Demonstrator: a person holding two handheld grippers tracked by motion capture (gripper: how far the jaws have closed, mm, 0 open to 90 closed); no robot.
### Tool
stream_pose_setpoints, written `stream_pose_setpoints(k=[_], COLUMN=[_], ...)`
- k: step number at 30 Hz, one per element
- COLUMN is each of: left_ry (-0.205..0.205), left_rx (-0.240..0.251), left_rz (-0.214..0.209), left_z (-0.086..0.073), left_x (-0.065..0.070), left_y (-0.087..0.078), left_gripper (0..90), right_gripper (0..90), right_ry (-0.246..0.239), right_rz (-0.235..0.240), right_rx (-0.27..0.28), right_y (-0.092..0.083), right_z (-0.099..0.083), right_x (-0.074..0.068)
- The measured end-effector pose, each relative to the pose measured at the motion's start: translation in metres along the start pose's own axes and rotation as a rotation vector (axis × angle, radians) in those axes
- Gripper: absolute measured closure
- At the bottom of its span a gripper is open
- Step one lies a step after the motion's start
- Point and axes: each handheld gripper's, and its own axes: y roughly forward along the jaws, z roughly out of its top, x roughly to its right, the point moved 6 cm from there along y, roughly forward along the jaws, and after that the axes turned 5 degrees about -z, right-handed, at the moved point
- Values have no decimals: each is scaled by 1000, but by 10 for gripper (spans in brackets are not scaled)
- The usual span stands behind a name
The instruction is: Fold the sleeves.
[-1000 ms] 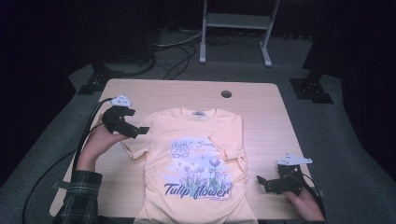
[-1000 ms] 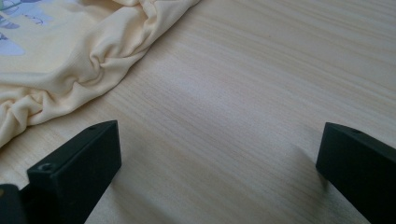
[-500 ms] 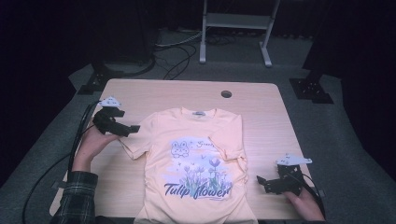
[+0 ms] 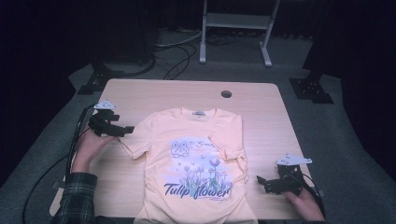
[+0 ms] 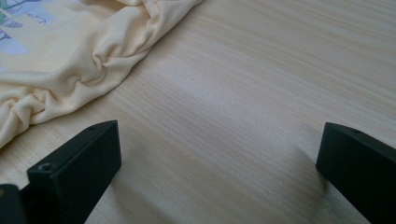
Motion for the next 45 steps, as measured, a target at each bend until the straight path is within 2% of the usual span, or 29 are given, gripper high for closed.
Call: stream_pose_setpoints(k=[9, 14, 17, 19, 21, 26, 30, 33, 36, 38, 45], left_ry=[2, -24, -38, -48, -53, -56, -46, -61, -73, -85, -85], left_rx=[-70, -95, -93, -69, -69, -85, -119, -135, -130, -133, -138], left_rz=[6, -1, -4, -1, -3, -3, 14, 19, 15, -2, -2], left_z=[-9, -14, -16, -17, -19, -23, -27, -30, -32, -33, -33], left_x=[-4, -7, -9, -10, -11, -13, -13, -15, -16, -16, -15], left_y=[7, 7, 7, 6, 5, 3, 4, 4, 3, 2, 1], left_gripper=[205, 246, 251, 254, 300, 371, 418, 441, 452, 458, 516], right_gripper=[0, 0, 0, 0, 0, 0, 0, 0, 0, 0, 0], right_ry=[0, 0, 0, 0, 0, 0, 0, 0, 0, 0, 0], right_rz=[0, 0, 0, 0, 0, 0, 0, 0, 0, 0, 0], right_rx=[0, 0, 0, 0, 0, 0, 0, 0, 0, 0, 0], right_y=[0, 0, 0, 0, 0, 0, 0, 0, 0, 0, 0], right_z=[0, 0, 0, 0, 0, 0, 0, 0, 0, 0, 0], right_x=[0, 0, 0, 0, 0, 0, 0, 0, 0, 0, 0])
